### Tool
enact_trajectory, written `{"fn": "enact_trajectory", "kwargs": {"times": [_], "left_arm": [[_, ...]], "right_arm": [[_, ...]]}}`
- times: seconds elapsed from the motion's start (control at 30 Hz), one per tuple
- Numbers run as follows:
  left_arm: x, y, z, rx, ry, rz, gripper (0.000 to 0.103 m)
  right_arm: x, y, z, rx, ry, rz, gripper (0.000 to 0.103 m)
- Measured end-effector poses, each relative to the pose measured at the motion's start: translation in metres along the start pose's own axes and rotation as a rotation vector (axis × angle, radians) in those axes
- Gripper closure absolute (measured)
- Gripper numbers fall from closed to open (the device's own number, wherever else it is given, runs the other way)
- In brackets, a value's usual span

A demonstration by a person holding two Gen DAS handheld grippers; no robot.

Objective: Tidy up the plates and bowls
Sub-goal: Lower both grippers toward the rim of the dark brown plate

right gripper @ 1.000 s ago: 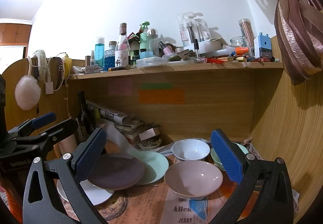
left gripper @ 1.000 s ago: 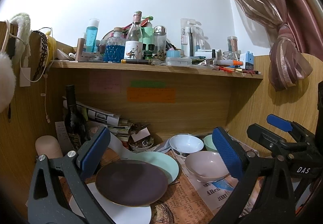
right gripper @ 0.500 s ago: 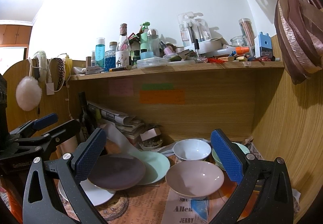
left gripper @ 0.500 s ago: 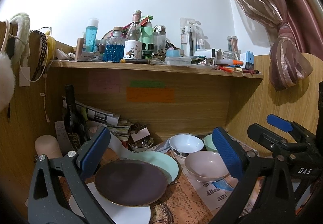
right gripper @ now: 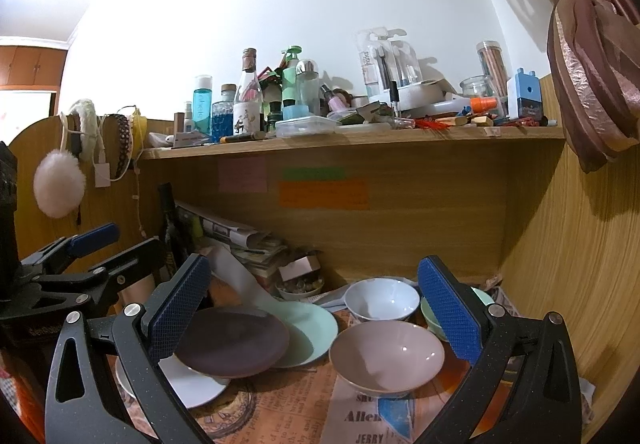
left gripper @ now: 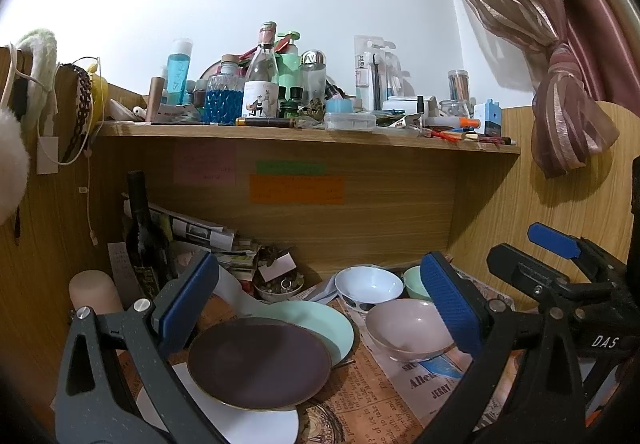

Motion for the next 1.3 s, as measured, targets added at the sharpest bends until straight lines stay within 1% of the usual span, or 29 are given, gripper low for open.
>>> {"fn": "enact_trajectory", "kwargs": {"times": [0.17,0.73,0.87,1.0,1.03,1.07,1.17,1.27,1.3], "left_arm": [[-0.002,0.003,0.000,-0.006,-0.003,0.006,0.000],[-0.008,0.009,-0.005,-0.011,-0.009,0.011,0.000],[-0.013,0.014,-0.007,-0.022,-0.015,0.011,0.000],[-0.022,0.025,-0.012,-0.058,-0.035,-0.003,0.000],[-0.025,0.029,-0.014,-0.070,-0.037,0.003,0.000],[-0.028,0.033,-0.016,-0.083,-0.033,0.011,0.000],[-0.038,0.045,-0.023,-0.117,-0.026,0.029,0.000],[-0.053,0.061,-0.033,-0.172,-0.038,0.039,0.000],[-0.060,0.070,-0.037,-0.204,-0.040,0.046,0.000]], "right_arm": [[0.001,0.002,-0.001,-0.007,0.011,0.016,0.000],[0.004,0.008,-0.003,-0.011,0.033,0.018,0.000],[0.004,0.016,-0.005,-0.030,0.044,0.046,0.000],[0.006,0.032,-0.009,-0.064,0.068,0.039,0.000],[0.006,0.042,-0.012,-0.087,0.080,0.045,0.000],[0.006,0.042,-0.012,-0.087,0.080,0.045,0.000],[0.004,0.059,-0.018,-0.133,0.085,0.067,0.000],[-0.003,0.079,-0.028,-0.185,0.072,0.078,0.000],[-0.006,0.085,-0.031,-0.202,0.064,0.077,0.000]]}}
Point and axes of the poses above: each gripper's, at about its wrist camera, not at the fingertips, and y roughly the way its jaws point, x to its right, z to its top, the point moved 5 cm from there along y, roughly the way its jaws point, and after that the axes turned 11 degrees about -x, right-handed, at the moved point
